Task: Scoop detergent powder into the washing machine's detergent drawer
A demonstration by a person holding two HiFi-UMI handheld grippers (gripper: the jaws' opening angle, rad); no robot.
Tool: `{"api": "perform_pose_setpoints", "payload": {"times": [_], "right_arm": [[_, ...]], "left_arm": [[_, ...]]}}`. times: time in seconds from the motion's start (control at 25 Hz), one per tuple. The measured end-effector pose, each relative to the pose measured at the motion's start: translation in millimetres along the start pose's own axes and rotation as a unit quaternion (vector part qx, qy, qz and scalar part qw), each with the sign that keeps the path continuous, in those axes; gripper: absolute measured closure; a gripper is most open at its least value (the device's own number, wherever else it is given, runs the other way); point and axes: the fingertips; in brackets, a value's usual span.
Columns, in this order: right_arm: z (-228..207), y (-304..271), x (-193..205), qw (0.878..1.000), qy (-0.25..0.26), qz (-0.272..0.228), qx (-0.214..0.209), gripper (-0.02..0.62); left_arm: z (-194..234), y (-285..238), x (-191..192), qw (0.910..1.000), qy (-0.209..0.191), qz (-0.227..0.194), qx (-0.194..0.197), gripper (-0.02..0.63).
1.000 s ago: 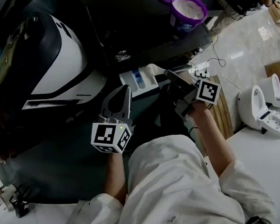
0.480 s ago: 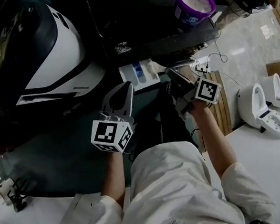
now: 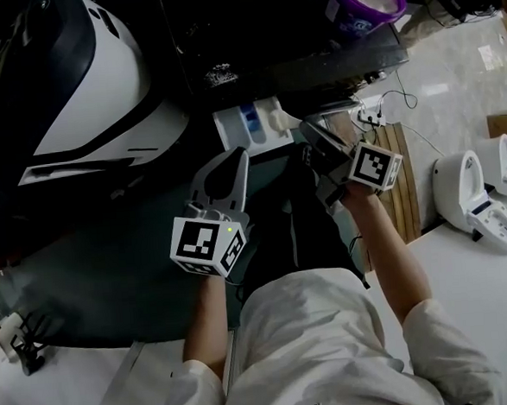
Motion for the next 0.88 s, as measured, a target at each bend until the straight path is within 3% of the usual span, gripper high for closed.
{"api": "perform_pose_setpoints", "payload": {"times": [0.48, 0.88], "right_arm": [[-26.5, -7.4, 14.3, 0.995, 0.087, 0.021, 0.036, 0.581], [-30.3, -15.7, 21.4, 0.969, 0.233, 0.054, 0.07, 0.583]], "left_arm": [[2.5, -15.0, 26.8, 0.9999, 0.007, 0.011, -0.001, 0.588], [12.3, -17.3, 35.8, 0.9997, 0.015, 0.017, -0.011, 0.588]]}}
Point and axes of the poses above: the fingertips, and each gripper's own axes: y backward along the fingers, z to its left, x out of its underside, and after that the axes turned 2 degrees about -z, right-handed
